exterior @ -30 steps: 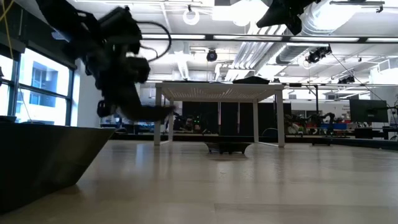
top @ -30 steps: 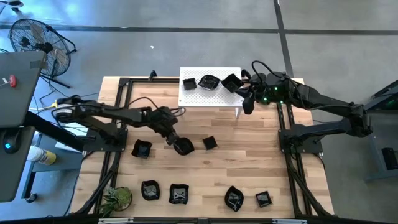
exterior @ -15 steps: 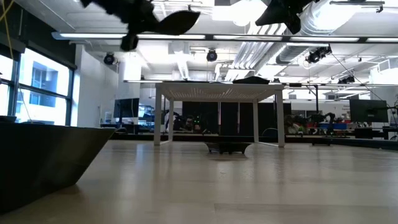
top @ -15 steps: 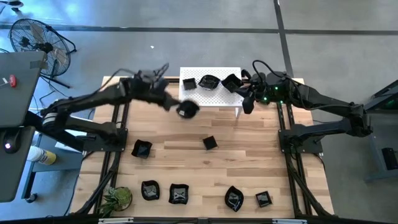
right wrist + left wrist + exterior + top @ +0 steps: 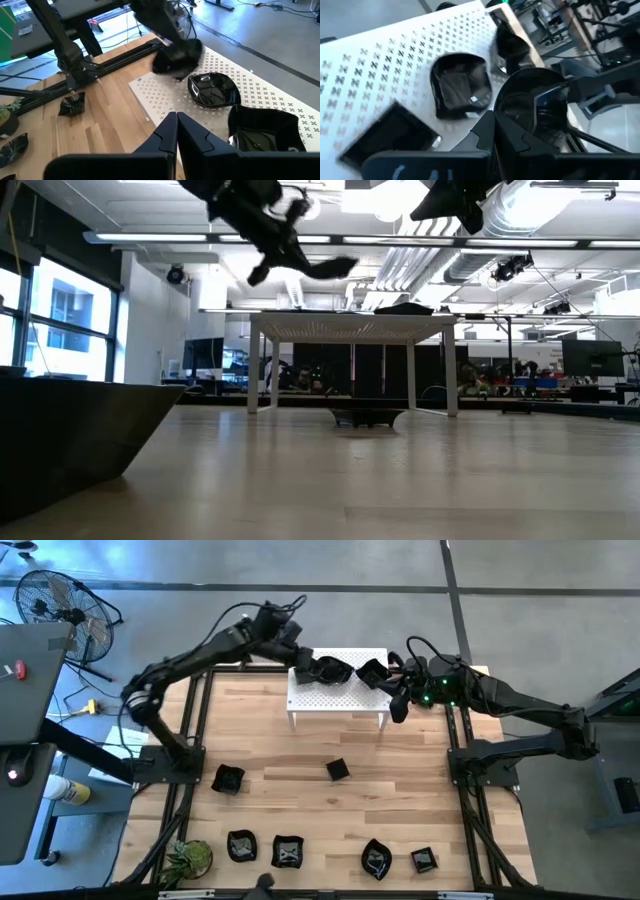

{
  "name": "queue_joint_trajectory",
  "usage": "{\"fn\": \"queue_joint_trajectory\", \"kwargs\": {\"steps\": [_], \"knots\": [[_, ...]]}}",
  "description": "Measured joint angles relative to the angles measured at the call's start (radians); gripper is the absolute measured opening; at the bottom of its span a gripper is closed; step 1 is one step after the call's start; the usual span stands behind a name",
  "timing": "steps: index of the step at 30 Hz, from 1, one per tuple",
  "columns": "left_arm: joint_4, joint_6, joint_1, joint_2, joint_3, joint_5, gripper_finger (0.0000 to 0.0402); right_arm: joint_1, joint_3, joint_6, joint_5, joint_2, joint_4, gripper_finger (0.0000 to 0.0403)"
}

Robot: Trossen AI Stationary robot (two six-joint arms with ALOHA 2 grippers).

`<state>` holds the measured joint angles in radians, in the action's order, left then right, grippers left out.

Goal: Pick & Place Mini shaped plates
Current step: Stack the black leaf-shaped plate on top of the black leaf-shaped plate on the shelf

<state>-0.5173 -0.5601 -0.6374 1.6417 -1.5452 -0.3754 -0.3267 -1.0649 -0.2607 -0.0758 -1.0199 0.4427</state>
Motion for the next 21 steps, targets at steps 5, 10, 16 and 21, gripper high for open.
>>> {"fn": "queue_joint_trajectory", "kwargs": {"steps": [5, 10, 16, 21], "knots": [[0.038, 0.009, 0.003, 0.096, -0.038, 0.032, 0.0000, 0.000, 0.000, 0.000, 0.000, 0.000, 0.000, 0.0005], [0.057, -0.009, 0.002, 0.141, -0.039, 0.073, 0.0000, 0.000, 0.000, 0.000, 0.000, 0.000, 0.000, 0.0005], [0.073, -0.010, 0.002, 0.165, -0.039, 0.097, 0.0000, 0.000, 0.000, 0.000, 0.000, 0.000, 0.000, 0.0003], [0.075, -0.012, 0.002, 0.170, -0.039, 0.119, 0.0002, 0.000, 0.000, 0.000, 0.000, 0.000, 0.000, 0.0006]]}}
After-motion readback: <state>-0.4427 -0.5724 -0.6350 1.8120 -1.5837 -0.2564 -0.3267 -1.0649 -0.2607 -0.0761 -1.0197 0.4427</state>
